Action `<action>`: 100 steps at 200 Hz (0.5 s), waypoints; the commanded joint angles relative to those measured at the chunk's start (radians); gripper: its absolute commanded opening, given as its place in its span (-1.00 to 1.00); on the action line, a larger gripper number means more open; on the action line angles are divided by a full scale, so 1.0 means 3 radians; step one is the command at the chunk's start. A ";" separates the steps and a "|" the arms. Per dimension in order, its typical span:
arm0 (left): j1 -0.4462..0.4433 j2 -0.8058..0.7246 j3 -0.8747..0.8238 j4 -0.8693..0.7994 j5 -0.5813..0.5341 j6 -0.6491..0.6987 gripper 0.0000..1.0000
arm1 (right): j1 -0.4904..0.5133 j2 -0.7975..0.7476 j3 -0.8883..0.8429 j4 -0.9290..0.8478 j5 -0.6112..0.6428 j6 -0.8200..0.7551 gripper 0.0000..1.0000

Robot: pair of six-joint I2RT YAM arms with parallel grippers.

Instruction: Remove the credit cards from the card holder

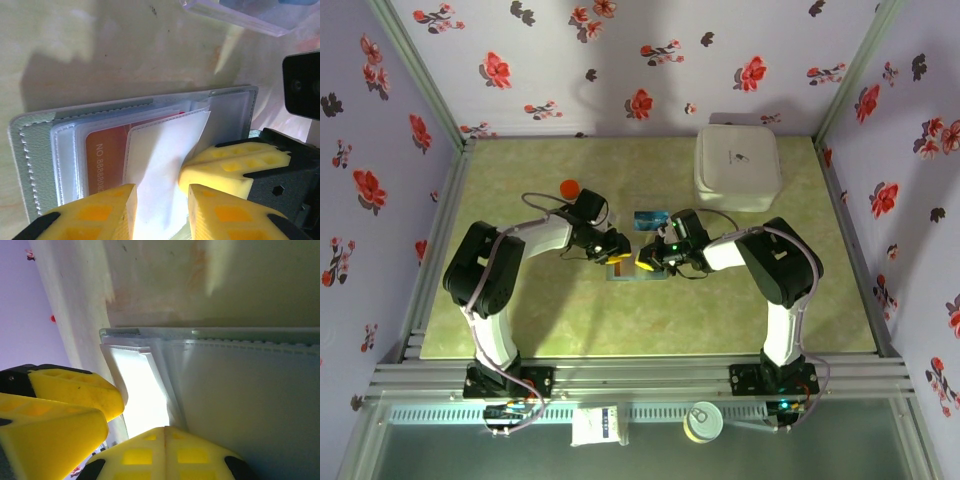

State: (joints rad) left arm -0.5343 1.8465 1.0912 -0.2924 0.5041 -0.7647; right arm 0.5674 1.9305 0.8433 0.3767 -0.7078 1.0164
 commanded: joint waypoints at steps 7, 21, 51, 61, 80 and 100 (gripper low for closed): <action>-0.0019 -0.0101 0.0069 -0.0170 -0.0224 0.0069 -0.33 | -0.0035 0.0107 -0.0024 -0.0358 0.0149 -0.0078 -1.00; -0.0016 -0.0111 0.0089 -0.0249 -0.0294 0.0107 -0.32 | -0.0035 0.0088 -0.0004 -0.0450 0.0181 -0.0122 -1.00; -0.0022 -0.0067 0.0090 -0.0250 -0.0262 0.0104 -0.30 | -0.0030 0.0068 0.0023 -0.0555 0.0209 -0.0177 -1.00; -0.0024 -0.0046 0.0099 -0.0248 -0.0249 0.0096 -0.30 | -0.0030 0.0061 0.0031 -0.0565 0.0209 -0.0180 -1.00; -0.0043 -0.0015 0.0110 -0.0214 -0.0208 0.0082 -0.30 | -0.0030 0.0064 0.0033 -0.0581 0.0213 -0.0182 -1.00; -0.0050 0.0034 0.0116 -0.0159 -0.0128 0.0057 -0.30 | -0.0030 0.0063 0.0046 -0.0601 0.0215 -0.0190 -1.00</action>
State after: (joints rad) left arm -0.5396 1.8431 1.1015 -0.3294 0.4519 -0.7528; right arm 0.5674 1.9301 0.8654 0.3202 -0.7071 0.9779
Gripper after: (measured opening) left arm 0.352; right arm 0.050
